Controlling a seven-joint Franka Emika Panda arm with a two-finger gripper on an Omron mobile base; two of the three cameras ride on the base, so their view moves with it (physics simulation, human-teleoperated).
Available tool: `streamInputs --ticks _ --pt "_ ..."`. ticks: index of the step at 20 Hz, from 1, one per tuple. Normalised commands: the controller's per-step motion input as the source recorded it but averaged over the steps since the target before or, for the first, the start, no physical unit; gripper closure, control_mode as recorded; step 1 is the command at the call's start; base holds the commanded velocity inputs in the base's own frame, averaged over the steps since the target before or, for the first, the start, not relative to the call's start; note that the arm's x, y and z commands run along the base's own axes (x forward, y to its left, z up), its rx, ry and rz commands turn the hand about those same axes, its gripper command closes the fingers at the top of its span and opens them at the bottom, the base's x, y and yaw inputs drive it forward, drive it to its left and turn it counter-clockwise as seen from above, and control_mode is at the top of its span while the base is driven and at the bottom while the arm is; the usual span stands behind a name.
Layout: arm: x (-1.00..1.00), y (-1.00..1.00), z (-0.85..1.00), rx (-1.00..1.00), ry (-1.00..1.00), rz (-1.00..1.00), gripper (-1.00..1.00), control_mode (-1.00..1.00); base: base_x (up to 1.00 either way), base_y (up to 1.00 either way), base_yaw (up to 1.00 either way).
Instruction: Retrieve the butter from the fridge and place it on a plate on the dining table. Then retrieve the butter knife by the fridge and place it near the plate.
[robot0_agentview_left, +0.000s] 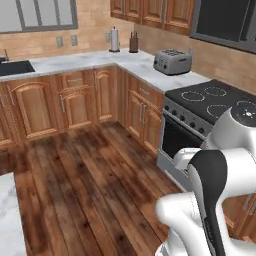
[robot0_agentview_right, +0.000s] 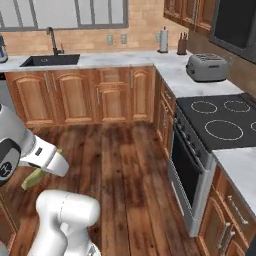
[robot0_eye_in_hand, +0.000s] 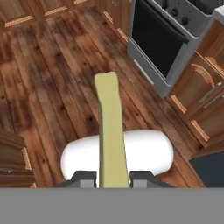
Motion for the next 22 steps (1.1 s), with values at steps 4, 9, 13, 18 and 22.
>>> streamInputs --ticks 4,9,13,18,22 --pt "0.0 0.0 0.0 0.0 0.0 0.0 1.0 1.0 0.22 0.02 0.86" --pt "0.0 0.0 0.0 0.0 0.0 0.0 1.0 1.0 0.25 -0.03 0.69" --pt "0.0 0.0 0.0 0.0 0.0 0.0 1.0 1.0 0.41 -0.26 0.7" --pt "0.0 0.0 0.0 0.0 0.0 0.0 1.0 1.0 0.37 -0.29 0.57" --pt "0.0 0.0 0.0 0.0 0.0 0.0 1.0 1.0 0.5 -0.33 0.14"
